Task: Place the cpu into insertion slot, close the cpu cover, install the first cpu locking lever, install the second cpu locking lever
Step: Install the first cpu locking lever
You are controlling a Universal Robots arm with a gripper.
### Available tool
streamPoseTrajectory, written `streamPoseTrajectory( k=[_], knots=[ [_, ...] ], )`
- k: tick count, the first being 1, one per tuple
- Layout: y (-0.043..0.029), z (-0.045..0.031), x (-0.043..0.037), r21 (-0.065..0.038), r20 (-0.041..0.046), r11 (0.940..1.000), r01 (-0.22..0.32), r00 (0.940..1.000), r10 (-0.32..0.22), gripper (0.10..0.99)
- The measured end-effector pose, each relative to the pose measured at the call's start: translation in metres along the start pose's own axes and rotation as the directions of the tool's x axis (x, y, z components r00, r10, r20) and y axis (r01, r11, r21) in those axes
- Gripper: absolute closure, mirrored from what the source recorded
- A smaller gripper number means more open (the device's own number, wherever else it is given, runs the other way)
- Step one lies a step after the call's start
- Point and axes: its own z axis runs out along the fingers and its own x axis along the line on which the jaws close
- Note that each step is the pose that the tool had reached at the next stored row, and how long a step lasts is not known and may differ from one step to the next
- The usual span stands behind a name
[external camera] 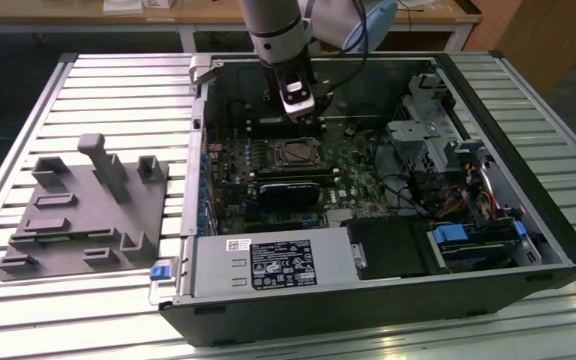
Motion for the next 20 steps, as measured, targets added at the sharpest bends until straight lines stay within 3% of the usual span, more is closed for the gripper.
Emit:
streamPoseTrajectory(
  k=[7, 8, 9, 10, 15, 17, 20],
  knots=[
    [0.0002, -0.0012, -0.0003, -0.002, -0.0007, 1.0000, -0.001, 1.0000, 0.001, 0.980],
    [0.0002, -0.0010, -0.0004, 0.000, -0.0039, 1.0000, -0.001, 1.0000, 0.001, 0.980],
    [0.0002, -0.0009, -0.0005, 0.004, -0.0117, 1.0000, -0.001, 0.9999, 0.001, 0.980],
    [0.0002, -0.0005, -0.0010, 0.011, -0.0253, 0.9999, -0.001, 0.9997, 0.002, 0.980],
    [-0.0012, 0.0013, -0.0058, 0.048, -0.1013, 0.9988, -0.002, 0.9948, 0.007, 0.980],
    [-0.0044, 0.0016, -0.0083, 0.056, -0.1166, 0.9984, -0.002, 0.9931, 0.009, 0.980],
    [-0.0104, 0.0018, -0.0125, 0.063, -0.1306, 0.9980, -0.002, 0.9914, 0.010, 0.980]
  ],
)
